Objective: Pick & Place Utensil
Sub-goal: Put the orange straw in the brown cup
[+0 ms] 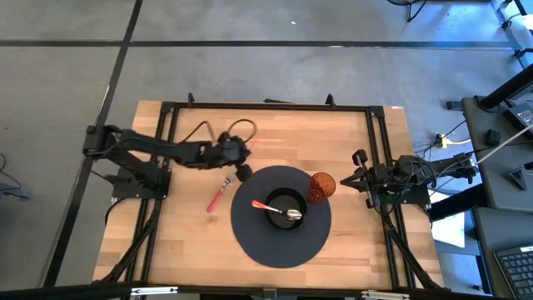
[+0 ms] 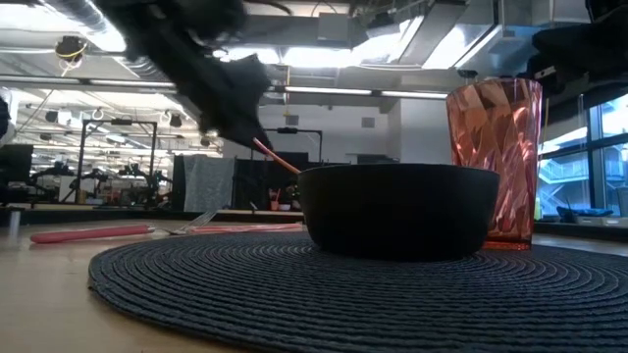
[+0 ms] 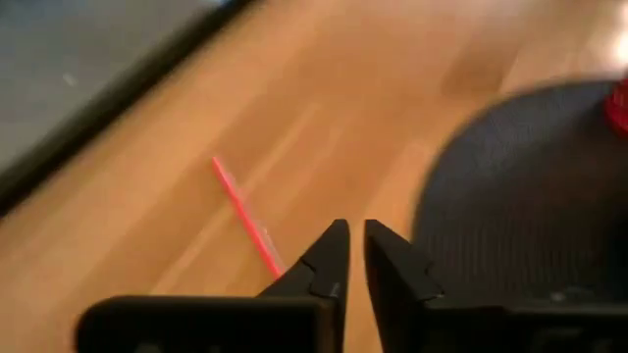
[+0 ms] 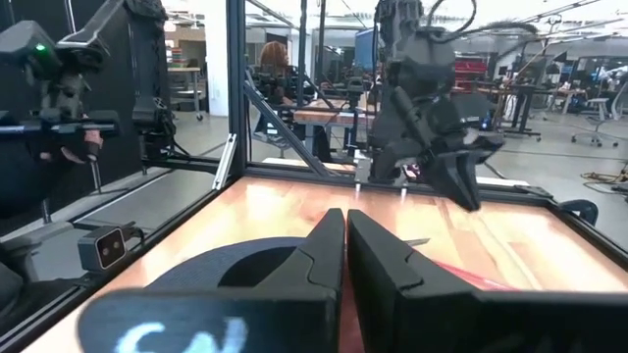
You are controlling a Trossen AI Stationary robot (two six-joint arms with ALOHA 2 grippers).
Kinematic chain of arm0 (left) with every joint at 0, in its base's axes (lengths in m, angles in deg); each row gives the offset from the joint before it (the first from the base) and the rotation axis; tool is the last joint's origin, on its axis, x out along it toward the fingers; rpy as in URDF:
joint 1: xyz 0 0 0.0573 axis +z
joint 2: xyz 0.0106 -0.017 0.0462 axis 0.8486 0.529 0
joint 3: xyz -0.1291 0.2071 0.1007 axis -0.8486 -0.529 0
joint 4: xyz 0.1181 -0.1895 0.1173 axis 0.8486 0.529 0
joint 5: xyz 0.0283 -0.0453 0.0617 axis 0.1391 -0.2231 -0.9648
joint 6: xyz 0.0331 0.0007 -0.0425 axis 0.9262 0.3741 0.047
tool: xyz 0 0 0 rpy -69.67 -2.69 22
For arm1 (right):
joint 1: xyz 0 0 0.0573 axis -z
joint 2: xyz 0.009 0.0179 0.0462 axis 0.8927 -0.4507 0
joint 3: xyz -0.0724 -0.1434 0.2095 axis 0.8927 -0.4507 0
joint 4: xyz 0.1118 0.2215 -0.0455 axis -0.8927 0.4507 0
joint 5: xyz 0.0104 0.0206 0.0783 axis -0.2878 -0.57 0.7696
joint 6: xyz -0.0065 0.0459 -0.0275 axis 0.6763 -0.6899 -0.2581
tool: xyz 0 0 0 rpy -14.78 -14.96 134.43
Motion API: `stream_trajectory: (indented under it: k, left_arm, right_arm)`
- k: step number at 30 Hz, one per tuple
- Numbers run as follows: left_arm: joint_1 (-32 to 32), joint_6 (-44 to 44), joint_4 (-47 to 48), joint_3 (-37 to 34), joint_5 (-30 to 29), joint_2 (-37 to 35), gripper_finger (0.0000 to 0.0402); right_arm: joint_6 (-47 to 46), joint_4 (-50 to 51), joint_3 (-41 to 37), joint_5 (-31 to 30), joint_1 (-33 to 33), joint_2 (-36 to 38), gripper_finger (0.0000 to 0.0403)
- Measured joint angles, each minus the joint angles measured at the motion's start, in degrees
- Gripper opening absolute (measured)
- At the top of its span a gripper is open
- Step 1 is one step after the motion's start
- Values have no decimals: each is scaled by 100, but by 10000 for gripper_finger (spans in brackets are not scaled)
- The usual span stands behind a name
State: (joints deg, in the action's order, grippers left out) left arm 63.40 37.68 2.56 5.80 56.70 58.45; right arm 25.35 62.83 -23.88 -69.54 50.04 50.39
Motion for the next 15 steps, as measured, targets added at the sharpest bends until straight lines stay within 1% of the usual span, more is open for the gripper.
stream_trajectory:
  k: [2,6,11,15]
  left_arm:
    - [82,7,527,441,159,331,51]
    - [284,103,1300,1198,183,927,105]
    - [537,119,2187,1886,496,1639,169]
    - [739,123,2800,2198,603,2080,203]
  right_arm:
    - [-73,0,0,1,0,-1,17]
    - [-102,0,0,6,0,1,17]
    - [-114,0,0,46,0,0,17]
    - [-113,0,0,48,0,-1,17]
